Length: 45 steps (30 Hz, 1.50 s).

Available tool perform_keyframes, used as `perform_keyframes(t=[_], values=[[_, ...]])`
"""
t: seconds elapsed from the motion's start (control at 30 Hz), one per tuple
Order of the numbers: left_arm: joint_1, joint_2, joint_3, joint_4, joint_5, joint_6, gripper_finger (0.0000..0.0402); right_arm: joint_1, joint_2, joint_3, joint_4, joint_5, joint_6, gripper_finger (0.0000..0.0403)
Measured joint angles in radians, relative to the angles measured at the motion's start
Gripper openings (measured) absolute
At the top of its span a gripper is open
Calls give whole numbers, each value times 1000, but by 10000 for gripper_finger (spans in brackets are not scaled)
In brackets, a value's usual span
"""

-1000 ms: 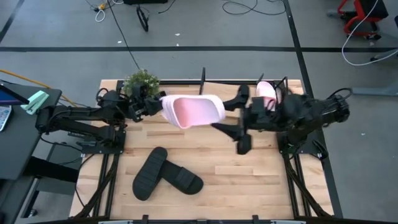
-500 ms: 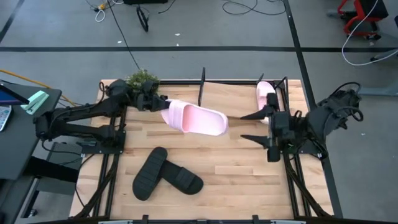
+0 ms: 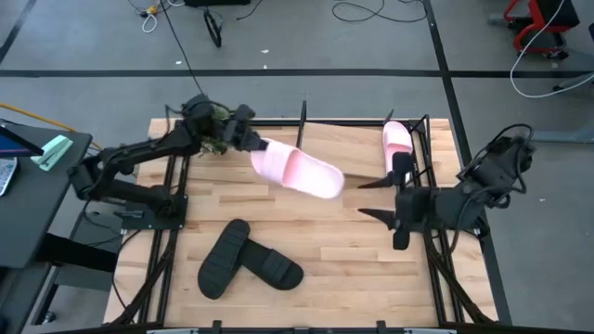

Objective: Pick and place slides into the shelf
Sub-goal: Put the pink slide on the shelf

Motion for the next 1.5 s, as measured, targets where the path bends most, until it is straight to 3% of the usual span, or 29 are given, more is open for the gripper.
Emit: perform_keyframes(t=[0.17, 0.4, 0.63, 0.73, 1.0, 1.5], values=[[-47, 133, 174, 4, 117, -17, 49, 37, 17, 0, -88, 62, -239, 231], [-72, 257, 379, -43, 146, 59, 48, 71, 64, 0, -69, 342, -729, 231], [-9, 335, 420, -160, 214, 158, 49, 41, 79, 0, -62, 451, -930, 229], [35, 366, 421, -159, 244, 148, 49, 22, 78, 0, -51, 431, -928, 229], [104, 411, 421, -159, 298, 148, 49, -90, 84, -3, -91, 235, -868, 227], [81, 402, 421, -157, 276, 133, 48, -164, 49, -3, -242, 1, -910, 205]])
